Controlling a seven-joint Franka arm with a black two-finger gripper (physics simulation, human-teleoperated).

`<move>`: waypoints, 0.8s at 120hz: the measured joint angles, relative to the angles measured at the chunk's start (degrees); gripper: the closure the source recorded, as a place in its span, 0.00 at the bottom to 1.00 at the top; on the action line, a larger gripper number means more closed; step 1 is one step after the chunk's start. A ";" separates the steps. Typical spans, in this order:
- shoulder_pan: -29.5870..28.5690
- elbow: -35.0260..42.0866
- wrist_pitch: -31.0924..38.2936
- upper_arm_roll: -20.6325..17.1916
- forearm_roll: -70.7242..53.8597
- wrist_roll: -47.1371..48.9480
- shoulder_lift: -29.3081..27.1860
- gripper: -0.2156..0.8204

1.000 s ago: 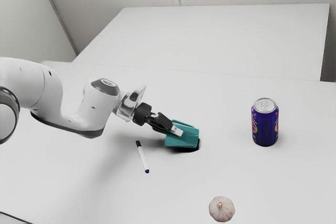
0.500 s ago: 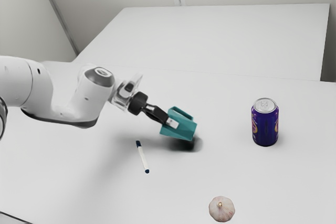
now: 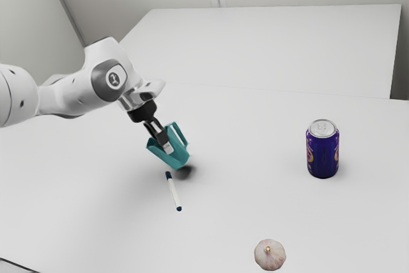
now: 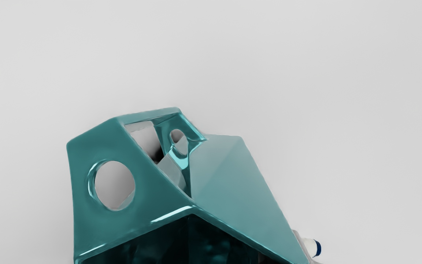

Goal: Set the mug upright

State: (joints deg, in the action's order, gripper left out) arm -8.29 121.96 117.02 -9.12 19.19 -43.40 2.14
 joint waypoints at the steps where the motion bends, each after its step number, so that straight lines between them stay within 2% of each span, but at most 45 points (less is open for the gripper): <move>1: -0.04 0.00 0.02 0.00 -0.41 0.34 0.04 0.97; 38: -1.27 0.38 1.56 -0.17 -12.03 10.98 0.36 0.96; 96: -1.76 1.39 2.42 -0.46 -16.37 19.87 2.58 0.96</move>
State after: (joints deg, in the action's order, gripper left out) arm -10.05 123.35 119.45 -9.58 2.81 -23.53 4.72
